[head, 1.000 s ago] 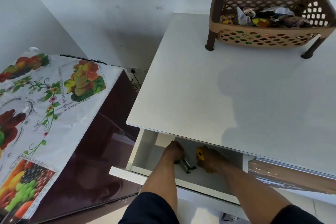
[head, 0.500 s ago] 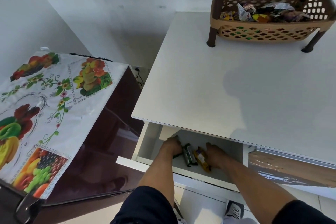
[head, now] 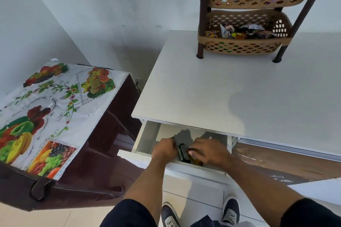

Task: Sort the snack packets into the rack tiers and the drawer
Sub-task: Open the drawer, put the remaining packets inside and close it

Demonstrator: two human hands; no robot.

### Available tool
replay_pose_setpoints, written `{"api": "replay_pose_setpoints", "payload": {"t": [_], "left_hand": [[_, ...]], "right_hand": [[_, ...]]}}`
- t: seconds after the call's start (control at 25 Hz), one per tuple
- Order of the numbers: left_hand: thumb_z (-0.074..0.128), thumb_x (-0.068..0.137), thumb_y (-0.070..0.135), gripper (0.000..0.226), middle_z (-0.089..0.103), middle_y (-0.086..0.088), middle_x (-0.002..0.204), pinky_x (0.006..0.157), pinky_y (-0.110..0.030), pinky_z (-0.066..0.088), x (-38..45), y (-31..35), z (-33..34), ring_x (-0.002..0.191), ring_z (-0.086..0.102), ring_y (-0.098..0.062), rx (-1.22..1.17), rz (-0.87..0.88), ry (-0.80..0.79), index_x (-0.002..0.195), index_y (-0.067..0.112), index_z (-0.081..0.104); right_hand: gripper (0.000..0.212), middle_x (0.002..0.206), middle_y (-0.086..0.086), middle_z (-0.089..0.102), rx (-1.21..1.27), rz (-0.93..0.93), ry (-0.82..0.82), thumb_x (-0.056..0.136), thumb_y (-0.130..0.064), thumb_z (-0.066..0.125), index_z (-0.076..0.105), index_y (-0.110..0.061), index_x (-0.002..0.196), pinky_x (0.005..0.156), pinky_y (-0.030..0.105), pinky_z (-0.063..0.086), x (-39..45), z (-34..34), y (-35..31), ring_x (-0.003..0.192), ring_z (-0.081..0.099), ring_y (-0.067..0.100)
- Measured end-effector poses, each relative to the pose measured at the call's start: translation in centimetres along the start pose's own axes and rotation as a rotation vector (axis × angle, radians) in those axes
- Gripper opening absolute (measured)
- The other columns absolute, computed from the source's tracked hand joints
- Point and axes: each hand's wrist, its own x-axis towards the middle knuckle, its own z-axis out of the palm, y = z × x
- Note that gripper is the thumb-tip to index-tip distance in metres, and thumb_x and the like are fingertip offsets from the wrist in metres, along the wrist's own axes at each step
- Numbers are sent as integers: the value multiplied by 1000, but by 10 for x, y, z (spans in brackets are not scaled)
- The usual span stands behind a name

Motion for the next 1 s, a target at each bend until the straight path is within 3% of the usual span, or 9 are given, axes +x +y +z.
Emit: {"api": "replay_pose_setpoints", "payload": {"t": [0.16, 0.28, 0.36, 0.48, 0.68, 0.76, 0.84, 0.92, 1.0], "left_hand": [[35, 98, 37, 34, 71, -1, 91, 69, -31, 37, -38, -10, 2, 79, 66, -26, 131, 192, 321, 92, 21, 64], [33, 100, 44, 44, 72, 1, 100, 79, -33, 47, -62, -36, 5, 90, 67, -23, 237, 336, 430, 100, 19, 69], [37, 99, 49, 51, 71, -2, 120, 92, -34, 51, -73, -54, 9, 108, 67, -22, 313, 396, 433, 120, 15, 69], [25, 104, 52, 64, 59, -6, 145, 106, -37, 47, -82, -68, 9, 129, 59, -23, 363, 416, 356, 141, 12, 58], [23, 106, 51, 64, 52, -8, 151, 107, -37, 48, -73, -68, 4, 133, 57, -25, 438, 460, 313, 146, 10, 53], [18, 106, 50, 66, 39, -8, 160, 116, -38, 38, -66, -62, 5, 145, 43, -26, 403, 437, 309, 154, 10, 39], [15, 107, 51, 67, 21, -5, 168, 124, -37, 25, -57, -55, 7, 154, 24, -22, 361, 370, 312, 160, 12, 23], [16, 107, 53, 68, 3, -1, 170, 127, -34, 13, -46, -48, 7, 157, 7, -18, 309, 311, 315, 162, 14, 8], [16, 107, 54, 70, -12, 2, 169, 127, -32, 4, -36, -39, 6, 156, -8, -15, 271, 285, 335, 162, 15, -3]], "right_hand": [[66, 137, -1, 63, -84, -239, -28, 93, -72, 42, 62, -26, 136, 93, 36, 50, -16, 0, -14, 119, 59, 19], [74, 147, 0, 55, -143, -305, -134, 91, -74, 44, 54, -23, 143, 107, 41, 43, -20, 2, -23, 132, 51, 22], [68, 151, 3, 52, -179, -337, -147, 94, -62, 51, 50, -20, 147, 111, 44, 40, -21, 3, -25, 137, 47, 24], [61, 152, 7, 50, -220, -392, -117, 98, -50, 53, 50, -15, 148, 112, 46, 40, -21, 1, -28, 138, 47, 27], [52, 140, 9, 62, -310, -506, 84, 92, -40, 67, 63, -12, 136, 95, 45, 56, -19, 1, -21, 125, 62, 28], [56, 147, 6, 56, -289, -454, 129, 93, -41, 66, 58, -15, 142, 100, 46, 55, -18, 2, -18, 133, 56, 26], [67, 160, 3, 37, -246, -326, 141, 96, -46, 58, 41, -16, 153, 113, 48, 43, -15, 0, -13, 147, 36, 23], [79, 165, 1, 23, -238, -196, 213, 95, -56, 54, 29, -15, 158, 118, 44, 37, -13, -2, -7, 152, 21, 20], [90, 167, 3, 19, -258, -72, 281, 91, -66, 51, 25, -13, 159, 118, 42, 36, -12, -5, -1, 153, 18, 21]]}}
